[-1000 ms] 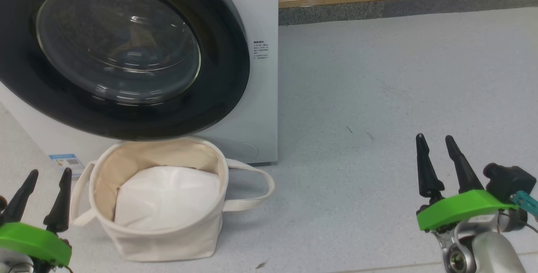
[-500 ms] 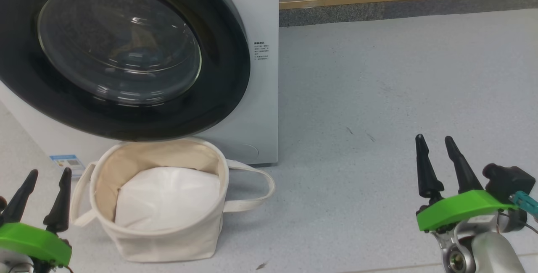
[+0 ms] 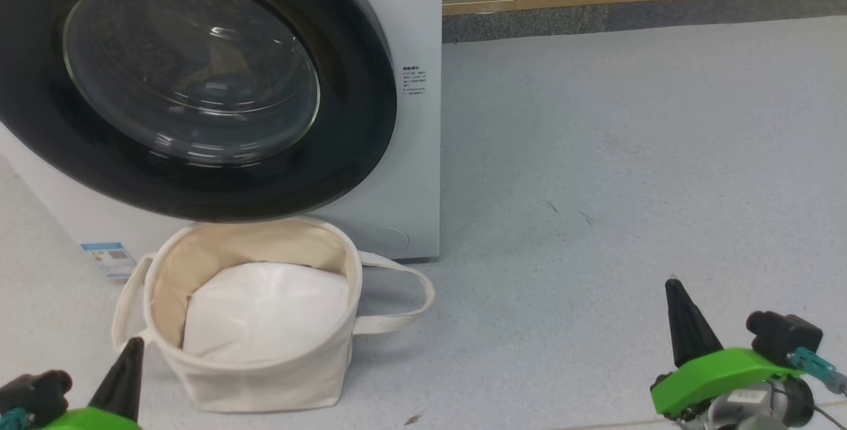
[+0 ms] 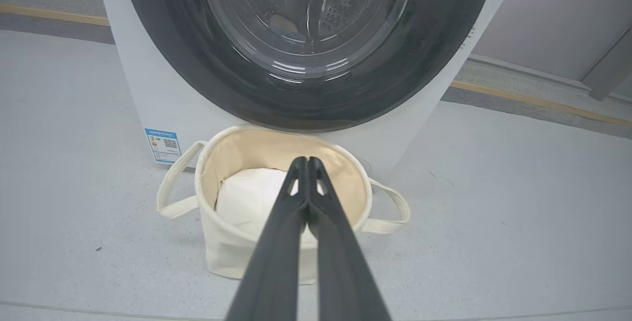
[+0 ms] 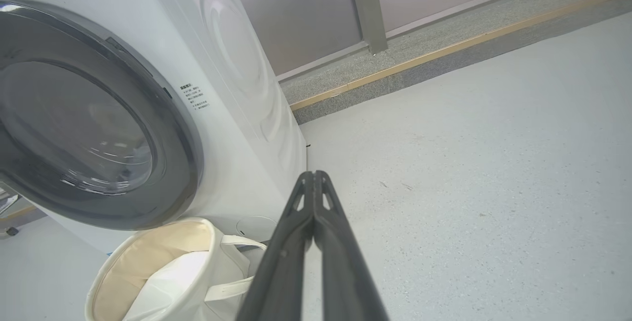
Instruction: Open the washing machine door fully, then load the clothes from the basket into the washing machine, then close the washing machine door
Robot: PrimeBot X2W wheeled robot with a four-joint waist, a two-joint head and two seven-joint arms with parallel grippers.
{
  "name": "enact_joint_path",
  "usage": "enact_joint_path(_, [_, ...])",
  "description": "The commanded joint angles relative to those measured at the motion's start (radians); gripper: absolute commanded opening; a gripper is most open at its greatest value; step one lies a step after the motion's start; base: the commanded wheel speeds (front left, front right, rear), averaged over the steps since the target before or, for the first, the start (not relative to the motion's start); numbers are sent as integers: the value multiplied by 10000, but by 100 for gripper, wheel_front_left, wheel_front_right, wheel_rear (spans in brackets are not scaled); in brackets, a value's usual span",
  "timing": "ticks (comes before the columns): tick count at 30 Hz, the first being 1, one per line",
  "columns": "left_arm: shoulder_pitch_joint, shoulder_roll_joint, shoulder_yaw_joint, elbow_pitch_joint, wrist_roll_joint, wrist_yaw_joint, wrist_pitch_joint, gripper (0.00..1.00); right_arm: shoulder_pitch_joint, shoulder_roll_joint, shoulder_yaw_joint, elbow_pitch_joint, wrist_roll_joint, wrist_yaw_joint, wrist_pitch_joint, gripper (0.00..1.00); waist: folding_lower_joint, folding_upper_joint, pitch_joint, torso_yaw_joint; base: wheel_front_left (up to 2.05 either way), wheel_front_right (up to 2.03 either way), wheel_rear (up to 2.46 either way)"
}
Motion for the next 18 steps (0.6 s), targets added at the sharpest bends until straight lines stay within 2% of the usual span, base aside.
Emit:
enact_joint_path(1, [-504, 210, 341, -260, -197, -29, 61, 0, -445, -23, -50, -365, 318, 0, 74, 0, -5, -1, 4, 14, 0, 0, 0])
enact_joint_path(4, [-485, 91, 451, -280, -382, -42, 126, 0, -437, -25, -60, -374, 628, 0, 123, 0, -20, -1, 31, 35, 0, 0, 0])
enact_joint_path(18, [-388, -432, 940, -392, -1181, -96, 416, 0, -401, -35, -127, -421, 1968, 0, 361, 0, -22, -1, 71, 126, 0, 0, 0])
